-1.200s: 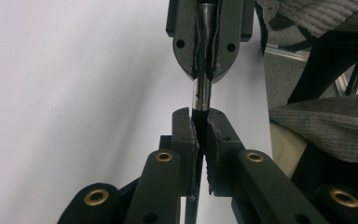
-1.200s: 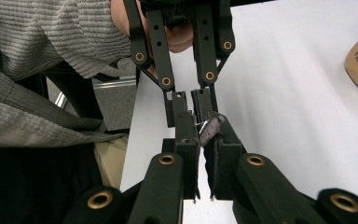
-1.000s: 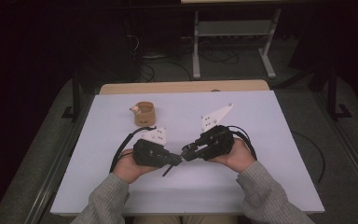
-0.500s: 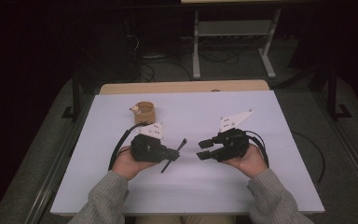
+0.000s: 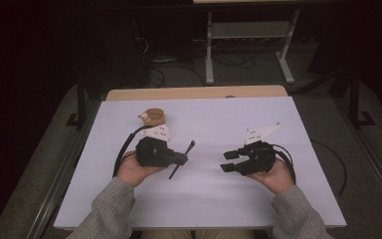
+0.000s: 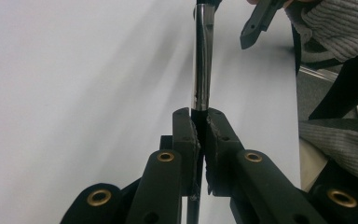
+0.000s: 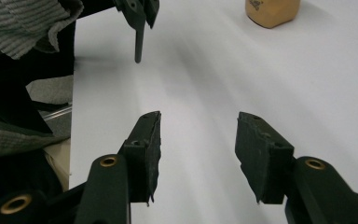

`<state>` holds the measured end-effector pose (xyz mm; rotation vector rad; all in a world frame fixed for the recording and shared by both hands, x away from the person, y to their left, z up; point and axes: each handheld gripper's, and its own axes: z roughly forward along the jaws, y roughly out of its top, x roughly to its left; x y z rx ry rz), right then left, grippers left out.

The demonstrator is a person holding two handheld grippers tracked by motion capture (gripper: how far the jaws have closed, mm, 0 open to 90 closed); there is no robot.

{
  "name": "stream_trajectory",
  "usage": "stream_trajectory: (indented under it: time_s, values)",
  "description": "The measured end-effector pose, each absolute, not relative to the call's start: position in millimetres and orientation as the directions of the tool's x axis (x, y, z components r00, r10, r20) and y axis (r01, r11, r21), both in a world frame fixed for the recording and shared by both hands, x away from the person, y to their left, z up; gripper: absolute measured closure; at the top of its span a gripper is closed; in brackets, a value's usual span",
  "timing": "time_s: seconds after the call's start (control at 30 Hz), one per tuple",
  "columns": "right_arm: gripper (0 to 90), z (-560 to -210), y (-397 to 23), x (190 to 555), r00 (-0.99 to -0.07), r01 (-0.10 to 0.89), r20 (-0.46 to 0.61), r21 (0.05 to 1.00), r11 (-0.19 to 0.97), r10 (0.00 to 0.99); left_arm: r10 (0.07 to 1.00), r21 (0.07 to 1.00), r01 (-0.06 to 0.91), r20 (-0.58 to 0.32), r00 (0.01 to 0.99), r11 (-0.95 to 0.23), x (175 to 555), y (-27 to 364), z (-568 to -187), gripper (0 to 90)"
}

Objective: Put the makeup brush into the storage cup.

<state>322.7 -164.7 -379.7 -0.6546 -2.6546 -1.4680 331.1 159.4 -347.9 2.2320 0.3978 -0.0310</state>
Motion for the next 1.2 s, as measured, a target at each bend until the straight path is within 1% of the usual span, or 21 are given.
stream_trajectory:
  time_s: [0.23,0.4,0.53,0.73,0.93,1.07,1.2]
  values:
    - [46.7,-385,-178,320,-0.895,0.397,0.23,0.799,0.451,0.381,0.296,0.748,0.314,-0.165,0.941,-0.584,337,163,-347,84.0]
    - [43.5,-391,-188,315,-0.88,0.419,0.237,0.793,0.442,0.411,0.309,0.74,0.318,-0.156,0.938,-0.592,343,166,-344,84.0]
    - [41.9,-393,-194,313,-0.871,0.43,0.239,0.793,0.432,0.429,0.334,0.743,0.341,-0.167,0.928,-0.575,349,169,-339,84.0]
    - [39.4,-397,-202,310,-0.857,0.445,0.236,0.788,0.426,0.459,0.355,0.726,0.349,-0.153,0.922,-0.592,357,173,-333,84.0]
    - [37.6,-400,-206,309,-0.85,0.449,0.224,0.783,0.431,0.478,0.376,0.712,0.363,-0.148,0.915,-0.601,368,177,-326,84.0]
    - [36.5,-401,-208,308,-0.846,0.453,0.226,0.782,0.427,0.484,0.381,0.706,0.352,-0.125,0.916,-0.614,374,178,-320,84.0]
    - [35.2,-403,-209,309,-0.842,0.458,0.227,0.782,0.424,0.49,0.4,0.706,0.367,-0.129,0.908,-0.605,381,181,-316,84.0]
